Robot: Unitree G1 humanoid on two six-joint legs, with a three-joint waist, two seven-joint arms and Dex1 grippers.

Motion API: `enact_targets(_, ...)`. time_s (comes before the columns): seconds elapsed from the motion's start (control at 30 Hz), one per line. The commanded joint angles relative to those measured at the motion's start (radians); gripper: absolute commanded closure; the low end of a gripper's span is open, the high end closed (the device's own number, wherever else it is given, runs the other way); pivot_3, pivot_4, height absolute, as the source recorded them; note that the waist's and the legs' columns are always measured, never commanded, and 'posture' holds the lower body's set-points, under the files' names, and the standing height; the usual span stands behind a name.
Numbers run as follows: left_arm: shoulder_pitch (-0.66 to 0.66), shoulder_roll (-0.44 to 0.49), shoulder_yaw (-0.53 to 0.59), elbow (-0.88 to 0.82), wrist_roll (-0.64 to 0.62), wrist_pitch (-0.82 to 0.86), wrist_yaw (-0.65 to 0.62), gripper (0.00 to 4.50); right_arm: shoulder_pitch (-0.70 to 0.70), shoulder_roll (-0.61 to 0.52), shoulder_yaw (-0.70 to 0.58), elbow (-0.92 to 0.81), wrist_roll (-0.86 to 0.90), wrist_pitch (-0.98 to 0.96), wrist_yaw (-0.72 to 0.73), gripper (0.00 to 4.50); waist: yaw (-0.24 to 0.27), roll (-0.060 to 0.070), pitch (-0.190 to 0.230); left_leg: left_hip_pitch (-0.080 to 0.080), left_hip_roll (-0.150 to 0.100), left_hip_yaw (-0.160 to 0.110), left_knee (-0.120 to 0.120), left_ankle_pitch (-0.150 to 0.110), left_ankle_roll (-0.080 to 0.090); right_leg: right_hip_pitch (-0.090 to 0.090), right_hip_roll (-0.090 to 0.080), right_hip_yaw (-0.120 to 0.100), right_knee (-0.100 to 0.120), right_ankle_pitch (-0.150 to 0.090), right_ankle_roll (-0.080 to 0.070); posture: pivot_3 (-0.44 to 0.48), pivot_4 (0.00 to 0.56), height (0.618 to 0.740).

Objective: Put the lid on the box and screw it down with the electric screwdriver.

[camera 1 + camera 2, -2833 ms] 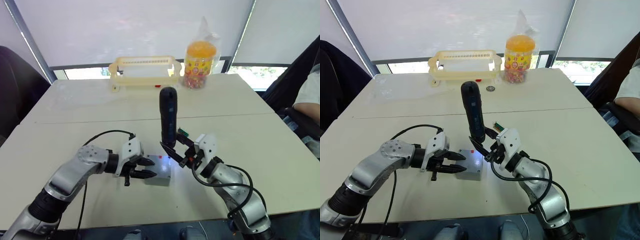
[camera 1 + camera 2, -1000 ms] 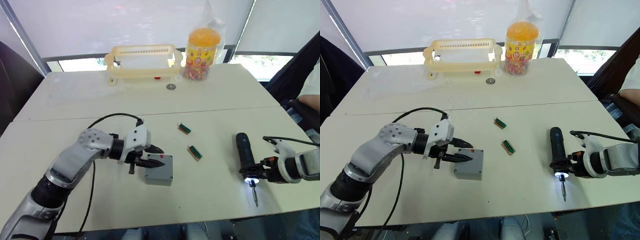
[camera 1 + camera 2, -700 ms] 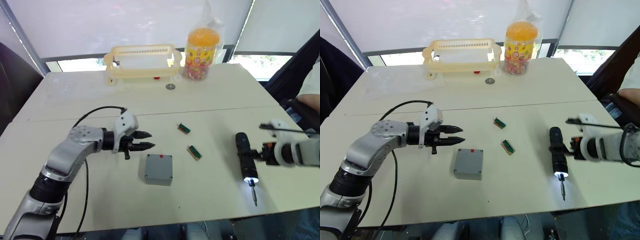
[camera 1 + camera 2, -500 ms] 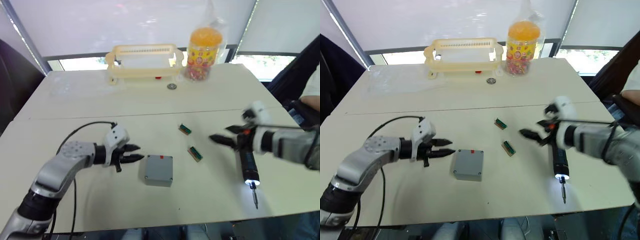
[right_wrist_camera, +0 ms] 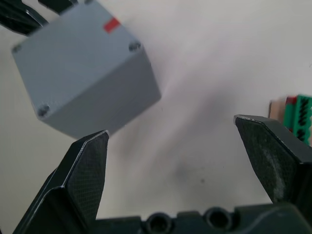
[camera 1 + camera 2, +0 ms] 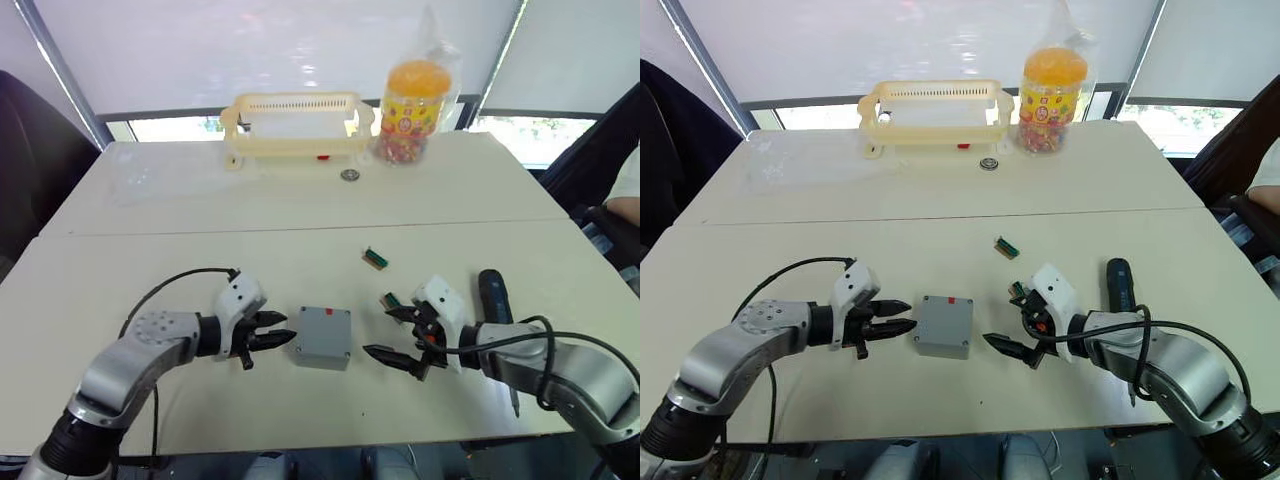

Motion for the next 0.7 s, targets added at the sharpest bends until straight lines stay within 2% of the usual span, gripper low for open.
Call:
enact_targets(0.03,-0.044,-0.008,-0.030,0.030,0.026,-0.056,-0.024,2.67,-0.016,0.032,0.026,-0.024,-0.059,-0.019,0.036,0.01,0.000,0.000,0.000,0.000,0.000,0.000,0.000,0.000,0.000,0.000,0.000,0.000,0.000,0.000,0.000,0.000,0.150,0.740)
enact_targets(0.3,-0.202,-0.077,-0.098,0.248,0.114,-0.199,-0.070,2.67,-0.012,0.167,0.043,-0.108,-0.065,0.093,-0.016,0.01,0.001,-0.001,0.000,0.000,-0.001,-0.001,0.000,0.001,-0.001,0.000,0.000,0.000,0.000,0.000,0.000,0.000,0.150,0.740)
enact_targets(0.47,-0.237,-0.105,-0.101,0.334,0.164,-0.261,-0.070,2.67,0.002,0.179,0.003,-0.164,-0.067,0.149,-0.035,0.01,-0.001,-0.001,-0.001,0.000,-0.001,-0.001,0.000,0.001,-0.001,0.000,0.000,0.000,0.000,0.000,0.000,0.000,0.150,0.740)
enact_targets(0.6,-0.179,-0.069,-0.022,0.290,0.128,-0.226,-0.064,2.67,-0.013,0.106,-0.158,-0.197,0.039,0.185,0.054,0.01,-0.004,-0.001,-0.001,0.000,-0.001,0.000,0.000,0.001,-0.001,0.000,0.000,0.000,0.000,0.000,0.000,0.000,0.150,0.740)
enact_targets(0.7,-0.097,-0.041,0.057,0.188,0.073,-0.151,-0.044,2.67,-0.071,0.080,-0.261,-0.152,0.130,0.195,0.122,0.01,-0.009,-0.001,-0.001,0.000,0.000,0.000,0.000,0.000,-0.001,-0.001,0.000,0.000,0.001,0.000,0.000,0.000,0.150,0.740)
